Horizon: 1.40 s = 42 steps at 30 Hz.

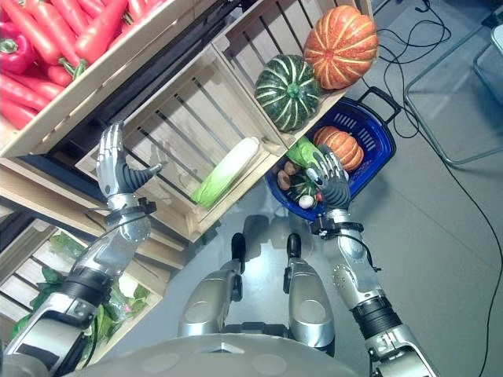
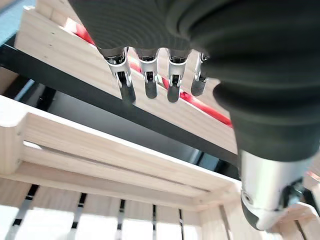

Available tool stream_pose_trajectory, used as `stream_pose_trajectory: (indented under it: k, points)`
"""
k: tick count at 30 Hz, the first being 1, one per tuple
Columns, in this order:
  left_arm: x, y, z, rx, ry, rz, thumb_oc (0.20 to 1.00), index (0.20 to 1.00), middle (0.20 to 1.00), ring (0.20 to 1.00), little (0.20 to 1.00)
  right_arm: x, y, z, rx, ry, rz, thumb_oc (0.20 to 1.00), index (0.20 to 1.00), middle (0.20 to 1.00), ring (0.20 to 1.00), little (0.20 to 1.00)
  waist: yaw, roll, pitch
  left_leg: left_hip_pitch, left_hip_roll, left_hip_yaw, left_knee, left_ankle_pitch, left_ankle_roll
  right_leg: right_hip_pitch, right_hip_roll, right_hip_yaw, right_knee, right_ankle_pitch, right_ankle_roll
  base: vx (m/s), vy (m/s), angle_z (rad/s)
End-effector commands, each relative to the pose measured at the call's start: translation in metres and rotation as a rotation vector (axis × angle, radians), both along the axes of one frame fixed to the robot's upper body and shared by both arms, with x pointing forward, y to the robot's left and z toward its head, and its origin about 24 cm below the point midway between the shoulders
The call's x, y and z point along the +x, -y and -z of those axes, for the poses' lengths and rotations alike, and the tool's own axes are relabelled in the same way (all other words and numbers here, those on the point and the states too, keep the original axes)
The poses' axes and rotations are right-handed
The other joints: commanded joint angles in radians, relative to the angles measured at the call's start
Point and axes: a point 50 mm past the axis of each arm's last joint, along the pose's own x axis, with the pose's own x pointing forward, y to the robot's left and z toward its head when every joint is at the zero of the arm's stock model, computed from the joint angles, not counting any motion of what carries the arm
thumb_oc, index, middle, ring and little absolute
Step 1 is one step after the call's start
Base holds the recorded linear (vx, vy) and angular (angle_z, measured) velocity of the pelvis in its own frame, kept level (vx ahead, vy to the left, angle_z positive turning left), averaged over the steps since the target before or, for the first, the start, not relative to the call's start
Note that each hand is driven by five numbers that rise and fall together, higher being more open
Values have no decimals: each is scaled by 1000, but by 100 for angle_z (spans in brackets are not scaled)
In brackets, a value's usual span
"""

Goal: Pick up fruits and vegetables into the basket

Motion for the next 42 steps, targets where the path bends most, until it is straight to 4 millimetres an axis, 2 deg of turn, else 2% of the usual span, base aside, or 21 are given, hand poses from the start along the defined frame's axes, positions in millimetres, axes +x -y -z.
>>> stream_pose_trajectory:
  k: [1, 5, 7, 14, 16, 18, 19, 23, 32, 37, 42]
  points:
    - [13, 4, -9, -1, 66, -11, 1000, 1000, 1000, 1000, 1000, -2, -6, -9, 40, 54, -34, 1000, 1000, 1000, 1000, 1000, -42, -63, 20, -108, -72, 17, 110, -37, 62, 22, 10, 0, -63, 60, 8, -69, -15, -18]
    - [27, 8, -14, -2, 81, -26, 1000, 1000, 1000, 1000, 1000, 3, -10, -11, 41, 63, -40, 1000, 1000, 1000, 1000, 1000, -52, -70, 61, -163, -66, 35, 165, -42, 61, -30, 15, 6, -18, 55, 4, -91, -12, -6]
    - [38, 7, -16, -11, 73, -63, 1000, 1000, 1000, 1000, 1000, 8, -16, -15, 35, 73, -54, 1000, 1000, 1000, 1000, 1000, -63, -81, 100, -231, -60, 45, 231, -44, 58, -86, 19, 10, 37, 50, -2, -126, -21, -15]
    - [61, -6, -25, -64, 34, -196, 1000, 1000, 1000, 1000, 1000, 14, -27, -24, 38, 114, -69, 1000, 1000, 1000, 1000, 1000, -92, -100, 104, -423, -44, 74, 331, -49, 59, -296, 24, 18, 163, 32, -7, -76, 4, -8]
    - [68, -13, -35, -77, 38, -246, 1000, 1000, 1000, 1000, 1000, 15, -30, -27, 38, 128, -76, 1000, 1000, 1000, 1000, 1000, -102, -111, 104, -503, -39, 82, 390, -64, 61, -381, 22, 20, 227, 21, -5, -71, 6, -4]
    - [69, -14, -36, -79, 40, -253, 1000, 1000, 1000, 1000, 1000, 15, -30, -27, 37, 128, -75, 1000, 1000, 1000, 1000, 1000, -103, -112, 104, -515, -39, 83, 400, -67, 62, -393, 21, 20, 236, 19, -4, -21, 1, -2]
    - [73, -19, -48, -84, 72, -292, 1000, 1000, 1000, 1000, 1000, 17, -29, -29, 39, 133, -66, 1000, 1000, 1000, 1000, 1000, -107, -118, 104, -578, -36, 82, 451, -83, 62, -458, 15, 17, 268, 16, -3, -37, 9, -3]
    - [77, -29, -68, -80, 132, -342, 1000, 1000, 1000, 1000, 1000, 20, -27, -33, 32, 139, -59, 1000, 1000, 1000, 1000, 1000, -111, -116, 104, -665, -28, 89, 528, -118, 64, -555, 16, 16, 345, -6, -6, -41, 36, -6]
    - [84, -33, -97, -78, 208, -414, 1000, 1000, 1000, 1000, 1000, 21, -24, -34, 30, 137, -73, 1000, 1000, 1000, 1000, 1000, -116, -111, 104, -800, -27, 95, 640, -163, 63, -695, 14, 7, 479, -35, -4, -15, 31, -3]
    - [86, -32, -104, -49, 202, -418, 1000, 1000, 1000, 1000, 1000, 24, -26, -41, 32, 143, -75, 1000, 1000, 1000, 1000, 1000, -115, -111, 104, -825, -33, 94, 629, -154, 63, -724, 18, 2, 473, -25, -5, 2, -1, 1]
    - [87, -34, -103, -37, 147, -435, 1000, 1000, 1000, 1000, 1000, 27, -27, -45, 36, 150, -75, 1000, 1000, 1000, 1000, 1000, -118, -110, 104, -849, -38, 93, 626, -148, 57, -749, 25, 9, 466, -14, -2, 0, 0, 0]
